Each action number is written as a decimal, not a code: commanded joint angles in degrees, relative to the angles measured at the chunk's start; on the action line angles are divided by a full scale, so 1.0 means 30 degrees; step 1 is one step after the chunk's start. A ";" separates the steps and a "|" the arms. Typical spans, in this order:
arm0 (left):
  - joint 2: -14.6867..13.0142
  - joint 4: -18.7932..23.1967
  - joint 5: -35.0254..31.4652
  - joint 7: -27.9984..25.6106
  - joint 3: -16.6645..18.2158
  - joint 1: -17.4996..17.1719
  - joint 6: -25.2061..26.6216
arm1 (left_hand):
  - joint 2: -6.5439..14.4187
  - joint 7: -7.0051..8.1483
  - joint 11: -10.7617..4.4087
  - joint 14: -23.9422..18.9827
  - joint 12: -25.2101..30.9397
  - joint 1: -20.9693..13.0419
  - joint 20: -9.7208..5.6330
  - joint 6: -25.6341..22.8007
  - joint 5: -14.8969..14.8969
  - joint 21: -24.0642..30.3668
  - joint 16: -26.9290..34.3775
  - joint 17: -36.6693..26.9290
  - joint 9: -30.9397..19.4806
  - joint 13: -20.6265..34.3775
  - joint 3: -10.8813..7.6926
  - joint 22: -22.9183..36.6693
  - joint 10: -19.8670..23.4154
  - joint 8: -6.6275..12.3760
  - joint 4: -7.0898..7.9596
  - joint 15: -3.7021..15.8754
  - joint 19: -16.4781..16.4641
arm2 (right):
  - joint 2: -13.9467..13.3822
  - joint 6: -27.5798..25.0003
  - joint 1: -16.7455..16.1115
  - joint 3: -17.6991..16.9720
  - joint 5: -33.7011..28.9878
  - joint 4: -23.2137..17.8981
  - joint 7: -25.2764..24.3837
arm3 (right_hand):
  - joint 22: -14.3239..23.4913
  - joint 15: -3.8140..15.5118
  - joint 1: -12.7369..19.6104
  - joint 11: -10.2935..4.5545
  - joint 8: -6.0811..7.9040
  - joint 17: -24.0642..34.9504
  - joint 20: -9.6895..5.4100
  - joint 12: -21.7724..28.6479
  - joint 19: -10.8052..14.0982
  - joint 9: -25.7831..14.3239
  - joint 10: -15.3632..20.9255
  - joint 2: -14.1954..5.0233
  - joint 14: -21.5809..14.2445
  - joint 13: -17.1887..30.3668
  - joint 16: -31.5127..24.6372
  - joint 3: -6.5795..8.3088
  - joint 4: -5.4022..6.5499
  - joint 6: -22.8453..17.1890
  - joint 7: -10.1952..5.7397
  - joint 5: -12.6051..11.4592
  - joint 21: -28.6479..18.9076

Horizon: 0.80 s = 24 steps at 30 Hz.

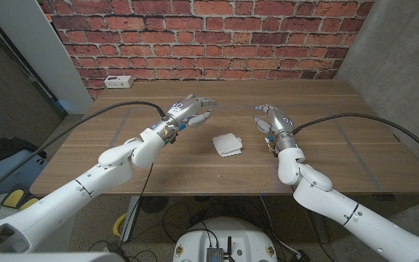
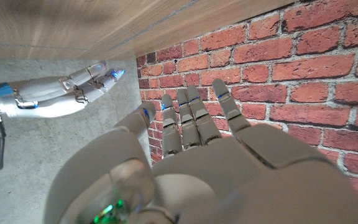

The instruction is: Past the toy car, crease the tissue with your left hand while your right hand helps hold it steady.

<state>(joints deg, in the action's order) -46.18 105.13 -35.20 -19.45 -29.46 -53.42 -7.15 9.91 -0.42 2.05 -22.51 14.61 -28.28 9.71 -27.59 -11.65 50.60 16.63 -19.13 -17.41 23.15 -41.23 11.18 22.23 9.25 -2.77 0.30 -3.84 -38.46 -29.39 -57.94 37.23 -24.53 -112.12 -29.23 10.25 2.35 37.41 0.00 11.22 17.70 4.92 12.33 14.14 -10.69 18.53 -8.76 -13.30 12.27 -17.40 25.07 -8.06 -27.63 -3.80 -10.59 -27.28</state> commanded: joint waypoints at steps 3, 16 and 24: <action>0.0827 -0.0306 0.2565 -0.3703 0.1421 -0.2132 -0.0396 | -0.0091 -0.0077 0.0095 0.0316 -0.0165 0.0251 0.0099 0.0249 0.0070 -0.0143 -0.0177 0.0011 0.0108 -0.0083 0.0064 -0.0004 -0.0316 0.0167 0.0005 -0.0098 0.0232 | 0.0536 0.1042 -0.0523 -0.0403 0.0701 -0.0055 -0.0788 | 0.0059 0.0532 -0.0079 -0.0015 -0.0006 0.0035 -0.0016 0.0094 0.0262 -0.0041 0.0233 -0.0062 -0.0204 0.0043 -0.0106 0.0095 0.0019 -0.0193 0.0034 0.0013 -0.0006; 0.1167 -0.1856 0.5054 -0.5067 0.2334 -0.3195 -0.3389 | -0.0161 0.0087 0.0311 0.1910 -0.0854 0.0697 0.0300 0.1756 0.0115 -0.0394 -0.0918 0.0282 0.0759 -0.0663 0.0299 -0.0043 -0.1437 0.0162 -0.0011 -0.0589 0.0934 | 0.1483 0.3717 -0.1426 -0.1415 0.3185 0.0523 -0.1699 | 0.0063 0.0445 -0.0018 0.0018 0.0100 0.0086 -0.0061 0.0163 0.0354 -0.0042 0.0453 -0.0256 -0.0436 0.0044 -0.0240 0.0190 0.0032 -0.0518 0.0245 -0.0016 0.0011; 0.2327 -0.4742 0.7476 -0.5867 0.2897 -0.3231 -0.7841 | -0.0224 -0.0345 0.0437 0.0755 -0.0652 0.1221 0.0000 0.1717 0.0168 -0.0182 -0.0664 0.0679 0.1336 -0.1178 0.0427 -0.0053 -0.0651 0.0453 0.0127 -0.0537 0.0322 | 0.1915 0.6630 -0.2631 -0.2349 0.4388 0.0596 -0.3227 | 0.0065 0.0350 -0.0114 0.0135 0.0102 0.0075 0.0018 0.0204 0.0429 -0.0042 0.0612 0.0017 -0.0542 0.0043 -0.0275 0.0081 -0.0014 -0.0610 0.0353 0.0005 0.0026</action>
<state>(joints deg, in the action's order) -43.10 101.14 -20.43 -33.77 -23.84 -61.23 -17.71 9.38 -1.06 3.18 -19.84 12.33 -25.35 10.40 -22.70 -11.22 49.63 14.65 -17.32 -13.62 19.81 -40.27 10.91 19.70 10.39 -2.45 -1.37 -2.40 -34.33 -21.42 -62.34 33.27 -17.93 -111.20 -33.33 10.25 2.25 37.10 0.17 11.22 17.70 4.82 12.81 14.86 -10.69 19.94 -9.07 -14.24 12.27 -18.02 25.44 -8.01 -28.98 -3.08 -10.59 -27.28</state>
